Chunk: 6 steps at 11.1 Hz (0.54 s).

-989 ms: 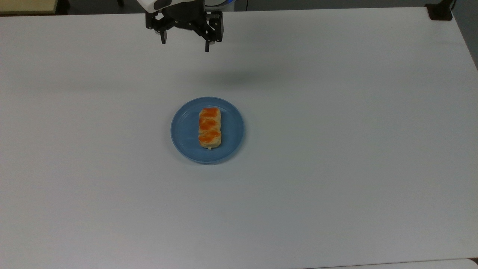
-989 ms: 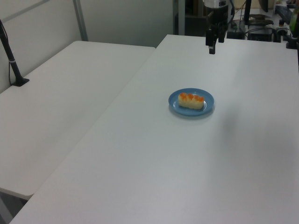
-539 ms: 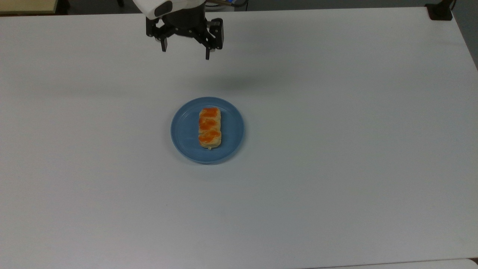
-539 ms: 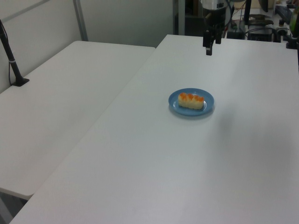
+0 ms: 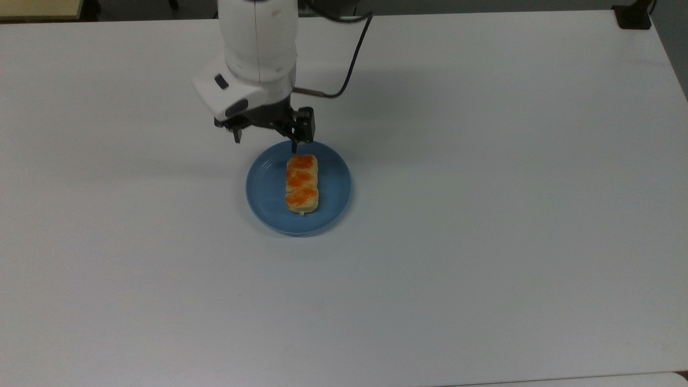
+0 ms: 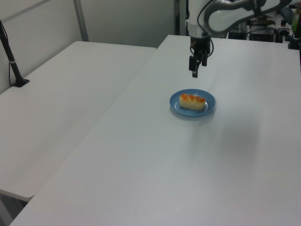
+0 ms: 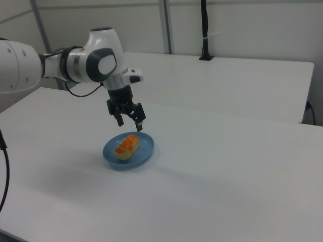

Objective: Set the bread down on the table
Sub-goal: 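Lower the gripper onto the bread roll on the blue plate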

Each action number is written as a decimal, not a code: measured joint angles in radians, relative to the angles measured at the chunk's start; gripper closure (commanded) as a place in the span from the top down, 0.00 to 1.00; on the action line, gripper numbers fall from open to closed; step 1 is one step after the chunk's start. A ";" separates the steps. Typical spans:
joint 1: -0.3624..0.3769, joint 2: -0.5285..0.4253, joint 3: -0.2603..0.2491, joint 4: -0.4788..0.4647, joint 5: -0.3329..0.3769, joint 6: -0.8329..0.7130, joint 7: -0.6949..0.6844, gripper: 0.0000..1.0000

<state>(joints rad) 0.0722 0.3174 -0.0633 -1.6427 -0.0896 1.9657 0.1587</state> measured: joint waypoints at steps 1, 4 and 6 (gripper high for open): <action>0.002 0.029 0.001 -0.001 0.010 0.027 0.003 1.00; 0.029 0.123 0.010 -0.005 0.013 0.140 0.061 1.00; 0.064 0.167 0.011 -0.005 0.013 0.171 0.083 0.90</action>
<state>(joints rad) 0.1362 0.4845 -0.0518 -1.6479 -0.0771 2.1368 0.2421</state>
